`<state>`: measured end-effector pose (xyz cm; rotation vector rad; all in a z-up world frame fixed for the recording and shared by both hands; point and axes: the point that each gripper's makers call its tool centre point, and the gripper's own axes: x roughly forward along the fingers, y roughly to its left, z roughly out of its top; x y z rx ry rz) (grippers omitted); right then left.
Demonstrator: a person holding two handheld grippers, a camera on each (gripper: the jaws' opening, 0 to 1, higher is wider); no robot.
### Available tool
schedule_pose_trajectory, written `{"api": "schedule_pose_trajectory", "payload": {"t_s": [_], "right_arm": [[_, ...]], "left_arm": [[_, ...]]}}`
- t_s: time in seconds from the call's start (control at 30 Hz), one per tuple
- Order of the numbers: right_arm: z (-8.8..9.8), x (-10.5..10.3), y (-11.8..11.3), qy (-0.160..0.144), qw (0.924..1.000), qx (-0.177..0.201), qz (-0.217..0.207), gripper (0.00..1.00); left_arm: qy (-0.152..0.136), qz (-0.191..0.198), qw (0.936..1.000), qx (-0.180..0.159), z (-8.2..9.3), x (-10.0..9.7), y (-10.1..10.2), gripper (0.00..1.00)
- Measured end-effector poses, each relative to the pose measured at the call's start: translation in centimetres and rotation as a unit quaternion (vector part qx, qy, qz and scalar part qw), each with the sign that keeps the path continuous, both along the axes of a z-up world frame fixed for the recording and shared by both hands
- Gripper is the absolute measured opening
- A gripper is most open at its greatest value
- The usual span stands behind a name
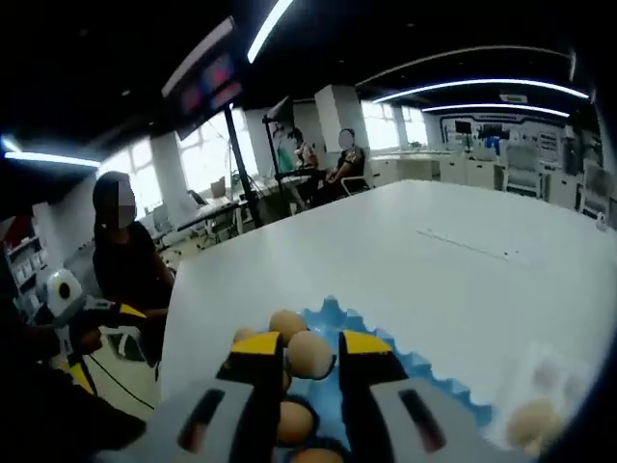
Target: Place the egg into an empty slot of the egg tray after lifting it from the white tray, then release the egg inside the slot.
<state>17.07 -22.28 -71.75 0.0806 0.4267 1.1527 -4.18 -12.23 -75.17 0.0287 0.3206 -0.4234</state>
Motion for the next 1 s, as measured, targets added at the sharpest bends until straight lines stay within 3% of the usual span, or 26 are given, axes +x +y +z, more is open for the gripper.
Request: {"api": "schedule_pose_trajectory", "payload": {"t_s": [0.17, 0.37, 0.7, 0.8, 1.0], "right_arm": [[0.7, 0.1, -4.7, -0.011, 0.9995, 0.019, -0.024, 0.22], [0.2, 0.4, -10.9, -0.009, 0.9975, 0.012, -0.069, 0.22], [-0.7, 0.8, -20.0, -0.010, 0.9907, -0.035, -0.131, 0.22], [-1.5, 1.2, -22.6, -0.002, 0.9854, -0.048, -0.164, 0.22], [-2.7, 2.2, -25.2, -0.003, 0.9760, -0.092, -0.198, 0.22]], "left_arm": [[-0.004, -0.002, 1.0000, -0.003, 0.3, 0.3, -0.2, 0.95], [-0.004, -0.013, 0.9999, 0.001, 0.5, 0.7, -0.8, 0.95], [-0.005, -0.021, 0.9998, 0.000, 0.5, 1.4, -1.5, 0.95], [-0.005, -0.023, 0.9997, -0.001, 0.6, 1.3, -1.6, 0.95], [-0.003, -0.025, 0.9997, 0.002, 0.5, 1.3, -1.6, 0.95]]}}
